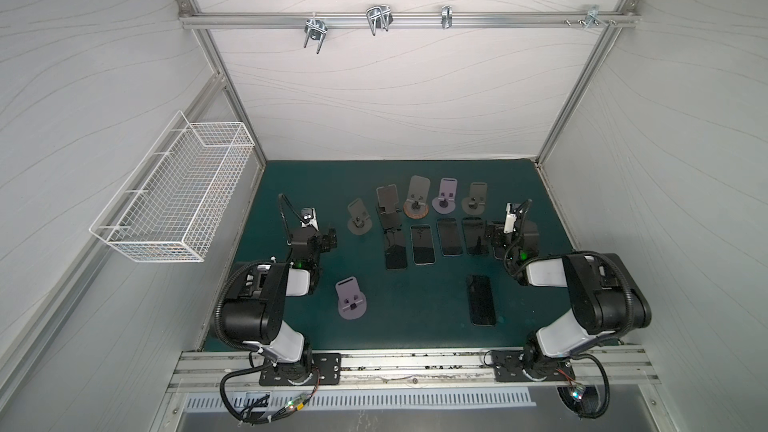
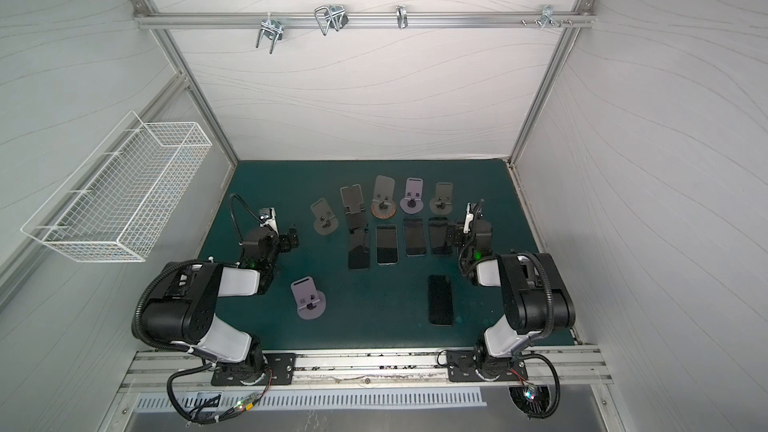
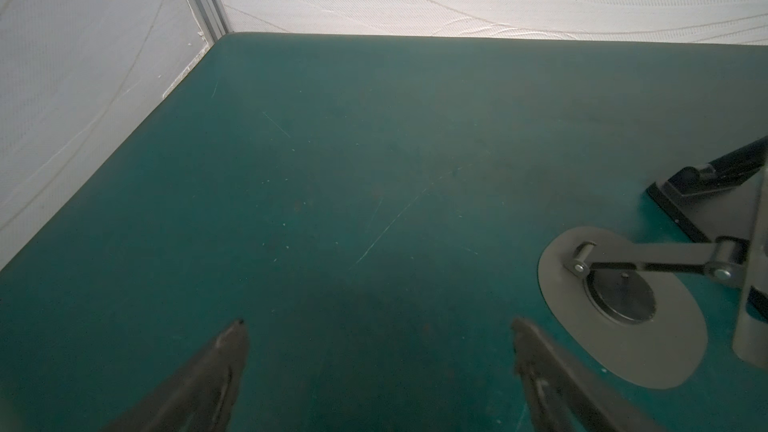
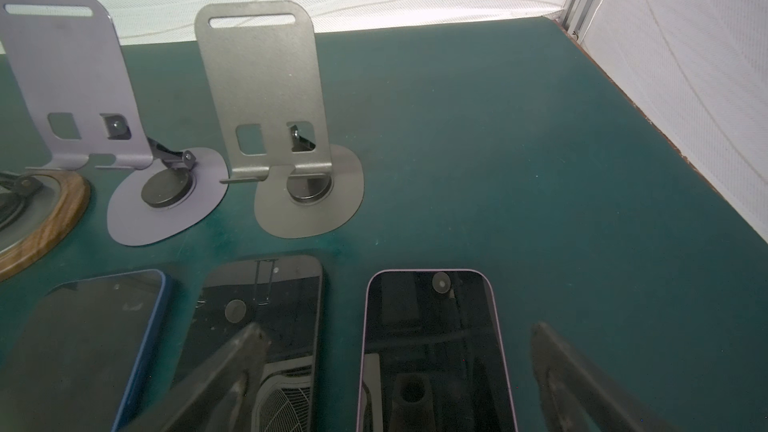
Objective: Remove the phone from the phone stand
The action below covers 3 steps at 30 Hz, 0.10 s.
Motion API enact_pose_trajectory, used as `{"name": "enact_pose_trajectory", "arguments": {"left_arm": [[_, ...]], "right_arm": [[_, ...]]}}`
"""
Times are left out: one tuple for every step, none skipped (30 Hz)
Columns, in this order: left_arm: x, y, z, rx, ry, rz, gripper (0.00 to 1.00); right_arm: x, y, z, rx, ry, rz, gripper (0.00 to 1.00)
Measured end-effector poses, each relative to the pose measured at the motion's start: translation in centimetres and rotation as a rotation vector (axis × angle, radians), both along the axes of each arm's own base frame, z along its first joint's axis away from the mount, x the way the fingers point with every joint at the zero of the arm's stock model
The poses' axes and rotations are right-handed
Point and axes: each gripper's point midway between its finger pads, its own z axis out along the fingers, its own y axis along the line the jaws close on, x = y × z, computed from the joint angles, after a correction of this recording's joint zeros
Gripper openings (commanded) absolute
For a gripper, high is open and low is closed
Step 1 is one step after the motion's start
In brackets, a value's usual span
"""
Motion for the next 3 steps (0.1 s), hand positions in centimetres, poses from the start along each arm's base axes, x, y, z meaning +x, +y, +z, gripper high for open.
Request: {"name": "enact_pose_trajectory", "arguments": {"left_arm": [[0.0,0.0,0.0,0.0,0.0,0.0,1.0],[0.0,0.0,0.0,0.0,0.0,0.0,1.0],[0.0,0.0,0.0,0.0,0.0,0.0,1.0]], "right_arm": [[0.0,0.0,0.0,0.0,0.0,0.0,0.99],[0.0,0.0,0.0,0.0,0.0,0.0,0.99],[0.0,-0.01,-0.01,0.0,0.0,0.0,0.99]]}}
